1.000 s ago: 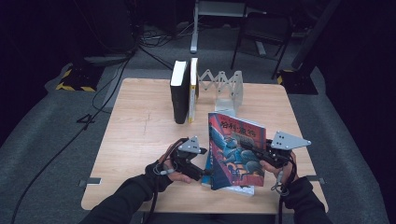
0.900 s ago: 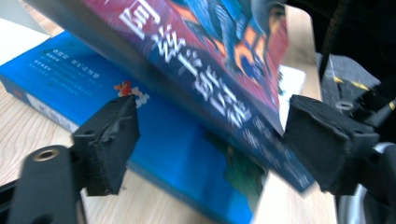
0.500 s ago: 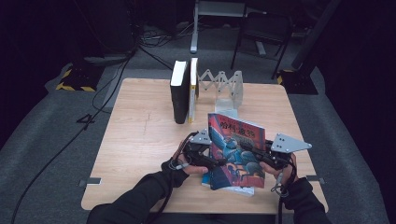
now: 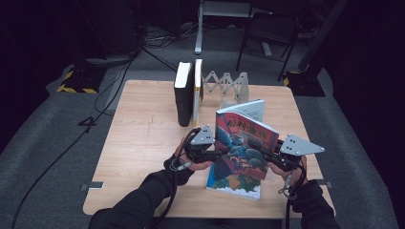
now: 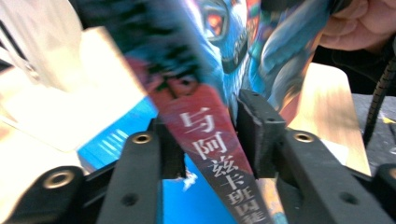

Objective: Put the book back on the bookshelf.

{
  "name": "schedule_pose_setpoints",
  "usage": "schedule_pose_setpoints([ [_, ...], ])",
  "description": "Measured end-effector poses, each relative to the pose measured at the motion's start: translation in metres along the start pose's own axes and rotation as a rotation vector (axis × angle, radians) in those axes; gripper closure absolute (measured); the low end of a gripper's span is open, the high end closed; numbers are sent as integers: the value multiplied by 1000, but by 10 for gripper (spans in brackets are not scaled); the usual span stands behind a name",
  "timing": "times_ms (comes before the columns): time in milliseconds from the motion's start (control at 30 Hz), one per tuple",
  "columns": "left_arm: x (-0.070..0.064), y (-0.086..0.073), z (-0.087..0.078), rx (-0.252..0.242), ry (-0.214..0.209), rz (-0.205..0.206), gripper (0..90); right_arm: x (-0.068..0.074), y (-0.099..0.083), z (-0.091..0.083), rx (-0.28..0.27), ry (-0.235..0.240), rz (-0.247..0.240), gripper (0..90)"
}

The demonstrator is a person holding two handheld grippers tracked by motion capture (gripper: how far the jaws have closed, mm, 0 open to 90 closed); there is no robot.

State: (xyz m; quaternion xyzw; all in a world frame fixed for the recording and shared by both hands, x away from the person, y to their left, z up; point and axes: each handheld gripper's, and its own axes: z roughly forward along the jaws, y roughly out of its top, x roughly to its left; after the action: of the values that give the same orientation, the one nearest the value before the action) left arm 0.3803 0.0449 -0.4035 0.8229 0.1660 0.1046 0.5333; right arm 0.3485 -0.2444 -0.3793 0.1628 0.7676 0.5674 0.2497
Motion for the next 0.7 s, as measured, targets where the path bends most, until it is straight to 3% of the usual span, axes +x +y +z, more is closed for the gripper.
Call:
schedule_pose_setpoints([
  [200, -5, 0, -7, -2, 22, 89, 707, -4, 2, -9, -28, -41, 8, 763],
  [333, -4, -5, -10, 4, 8, 107, 710, -7, -4, -16, -19, -98, 13, 662],
  [400, -5, -6, -13, 10, -1, 122, 712, -9, -10, -22, -6, -141, 19, 617],
  [467, -6, -9, -15, 6, -18, 129, 718, -11, -17, -30, 7, -244, 3, 553],
  [533, -9, -10, -16, 2, -31, 132, 722, -17, -24, -35, -11, -217, 82, 506],
  [600, -11, -11, -18, 5, -39, 145, 725, -16, -28, -32, 15, -207, 79, 473],
  [700, -14, -12, -18, 2, -55, 149, 732, -12, -30, -25, 31, -153, 77, 443],
])
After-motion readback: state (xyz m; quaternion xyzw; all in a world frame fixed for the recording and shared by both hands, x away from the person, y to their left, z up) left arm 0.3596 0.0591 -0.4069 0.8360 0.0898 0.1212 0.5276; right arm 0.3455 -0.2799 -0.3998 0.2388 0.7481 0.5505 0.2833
